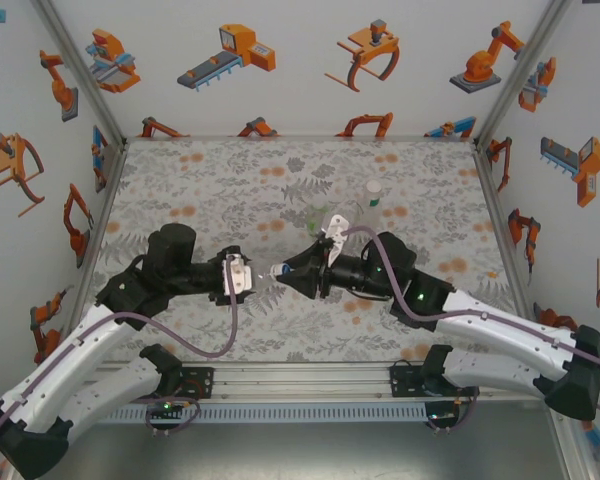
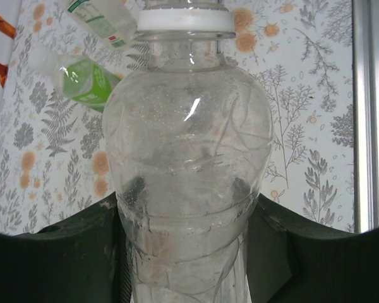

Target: Screw on the bottle caps

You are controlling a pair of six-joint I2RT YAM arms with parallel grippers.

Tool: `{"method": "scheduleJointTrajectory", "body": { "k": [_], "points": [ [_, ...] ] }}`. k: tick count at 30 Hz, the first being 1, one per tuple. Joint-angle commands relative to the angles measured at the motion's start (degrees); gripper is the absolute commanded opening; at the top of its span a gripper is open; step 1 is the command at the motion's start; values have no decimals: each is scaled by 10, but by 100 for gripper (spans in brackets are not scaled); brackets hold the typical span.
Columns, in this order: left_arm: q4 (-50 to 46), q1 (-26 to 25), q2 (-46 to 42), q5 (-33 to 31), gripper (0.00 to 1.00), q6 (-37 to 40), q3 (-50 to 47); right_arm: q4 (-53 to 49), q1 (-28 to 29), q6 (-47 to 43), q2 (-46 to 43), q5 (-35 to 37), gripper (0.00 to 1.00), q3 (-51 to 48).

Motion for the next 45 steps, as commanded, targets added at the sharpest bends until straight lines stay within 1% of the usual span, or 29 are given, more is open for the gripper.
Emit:
{"method": "scheduleJointTrajectory", "body": {
  "k": [1, 3, 6, 11, 14, 16, 18, 19, 22, 26, 31, 36, 39, 42, 45],
  "points": [
    [79, -7, -8, 20, 0, -16, 2, 103, 6, 160, 14, 74, 0, -30],
    [84, -6, -9, 11, 0, -21, 1, 117, 6, 207, 17, 102, 0, -39],
    [94, -6, -10, -3, 0, -26, -3, 112, 6, 281, 25, 147, 0, -41],
    [100, -6, -8, -31, 0, -34, -4, 56, 6, 386, 42, 196, 0, -16],
    [103, -6, -7, -50, 0, -40, -3, 17, 6, 440, 54, 202, 3, 4],
    [105, -6, -6, -61, 0, -44, -3, 12, 6, 469, 59, 198, 5, 7],
    [106, -6, -3, -68, 0, -48, -2, 21, 6, 474, 66, 189, 12, 8],
    [106, -6, -3, -70, 0, -49, -2, 20, 6, 475, 67, 183, 14, 11],
    [106, -6, -1, -71, 0, -51, -1, 1, 6, 473, 63, 183, 20, 20],
    [105, -6, -3, -65, 0, -49, -2, -21, 6, 464, 50, 185, 38, 25],
    [103, -5, -1, -59, 0, -46, -2, -53, 6, 435, 40, 178, 51, 43],
    [103, -6, 3, -49, 0, -46, -2, -82, 6, 395, 29, 166, 58, 62],
    [103, -5, 4, -44, 0, -45, -2, -110, 6, 345, 13, 165, 61, 75],
    [100, -6, 6, -36, 0, -43, -1, -157, 6, 265, -9, 167, 63, 98],
    [92, -6, 10, -10, 0, -38, 1, -202, 6, 152, -28, 156, 63, 119]
  ]
}}
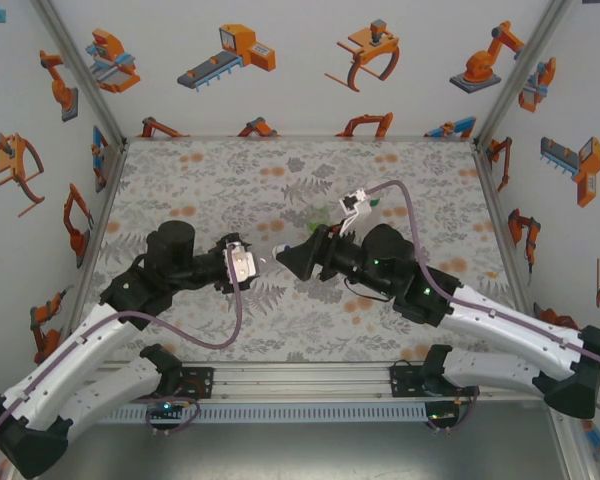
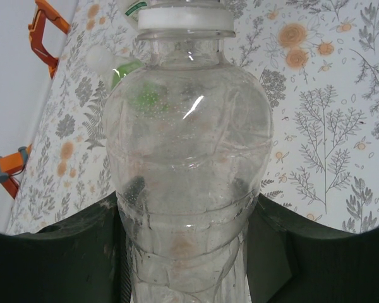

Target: Screw on the bottle caps

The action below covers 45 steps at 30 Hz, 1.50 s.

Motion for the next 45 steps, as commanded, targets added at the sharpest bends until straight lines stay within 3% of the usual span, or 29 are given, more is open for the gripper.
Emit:
{"method": "scheduleJointTrajectory", "body": {
  "k": [1, 6, 10, 18, 23, 45],
  "points": [
    [3, -1, 3, 50, 0, 7, 10, -65, 2, -171, -31, -22, 64, 40],
    [-18, -1, 13, 103, 0, 21, 18, -137, 3, -378, -53, -90, 63, 71],
    [-33, -2, 20, 144, 0, 33, 23, -193, 3, -558, -59, -202, 58, 90],
    [-60, -2, 34, 201, 0, 46, 34, -255, 2, -765, -35, -290, 59, 118],
    [-79, -2, 47, 217, 0, 52, 44, -237, 2, -780, -14, -319, 58, 122],
    [-95, -2, 63, 230, 0, 56, 52, -185, 3, -782, 7, -323, 44, 108]
  ]
}}
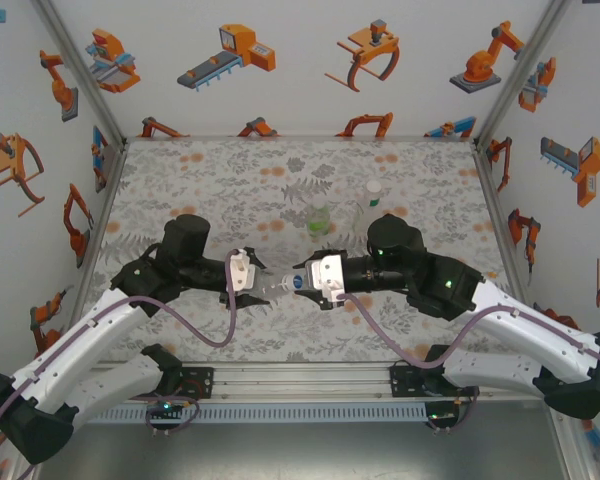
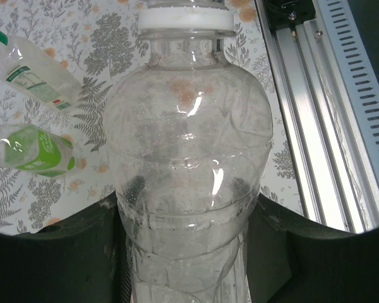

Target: Screw on the bottle caps

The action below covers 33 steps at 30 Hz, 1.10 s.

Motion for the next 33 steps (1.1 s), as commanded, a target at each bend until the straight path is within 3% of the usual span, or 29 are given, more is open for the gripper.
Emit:
{"method": "scheduleJointTrajectory", "body": {
  "k": [1, 10, 17, 23, 27, 33],
  "points": [
    [-13, -2, 1, 23, 0, 12, 20, 19, 3, -9, 0, -15, 43, 6],
    [-13, -2, -2, 23, 0, 13, 21, 21, 3, -2, -2, -11, 33, -3],
    [6, -2, -7, -30, 0, -8, 17, 79, 3, 91, -6, 52, 24, -35],
    [37, -1, -19, -110, 0, -36, 8, 171, 3, 219, -17, 131, 16, -85],
    [55, -1, -35, -115, 0, -35, -5, 241, 3, 354, -17, 192, 8, -116],
    [71, -1, -51, -113, 0, -30, -16, 367, 3, 600, -14, 225, 0, -170]
  ]
}}
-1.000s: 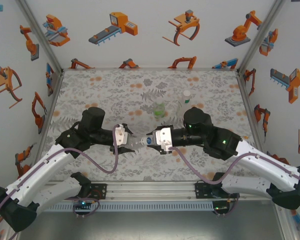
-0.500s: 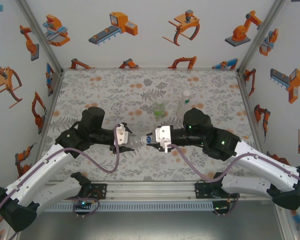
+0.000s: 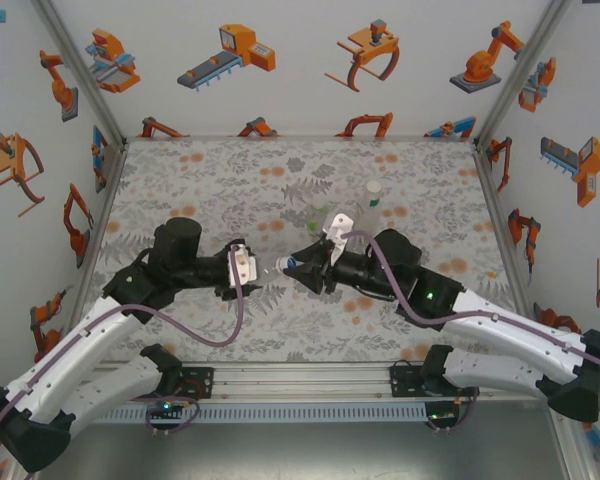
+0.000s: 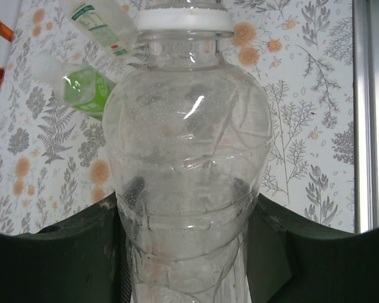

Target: Screw on the bottle caps

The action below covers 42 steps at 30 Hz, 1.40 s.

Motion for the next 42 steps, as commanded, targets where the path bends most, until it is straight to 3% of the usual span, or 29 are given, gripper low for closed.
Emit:
{"method": "scheduleJointTrajectory", "body": {
  "k": [1, 8, 16, 19, 26, 30, 37, 42],
  "points": [
    [50, -5, -15, 32, 0, -3, -5, 102, 4, 211, 5, 53, 0, -27],
    [68, -4, -26, 26, 0, -5, -16, 72, 3, 472, 28, 113, 0, -22],
    [82, -4, -34, 3, 0, -11, -23, 50, 4, 507, 27, 132, 0, -13],
    [85, -4, -35, -7, 0, -13, -23, 45, 3, 505, 27, 130, 3, -9],
    [82, -4, -31, -3, 0, -13, -21, 16, 3, 478, 12, 137, 45, 6],
    [80, -4, -29, 0, 0, -12, -20, -9, 4, 437, -6, 147, 57, 20],
    [78, -4, -27, 7, 0, -12, -20, -74, 3, 349, -21, 152, 65, 60],
    [75, -4, -24, 12, 0, -11, -19, -97, 3, 232, -30, 139, 64, 80]
  ]
}}
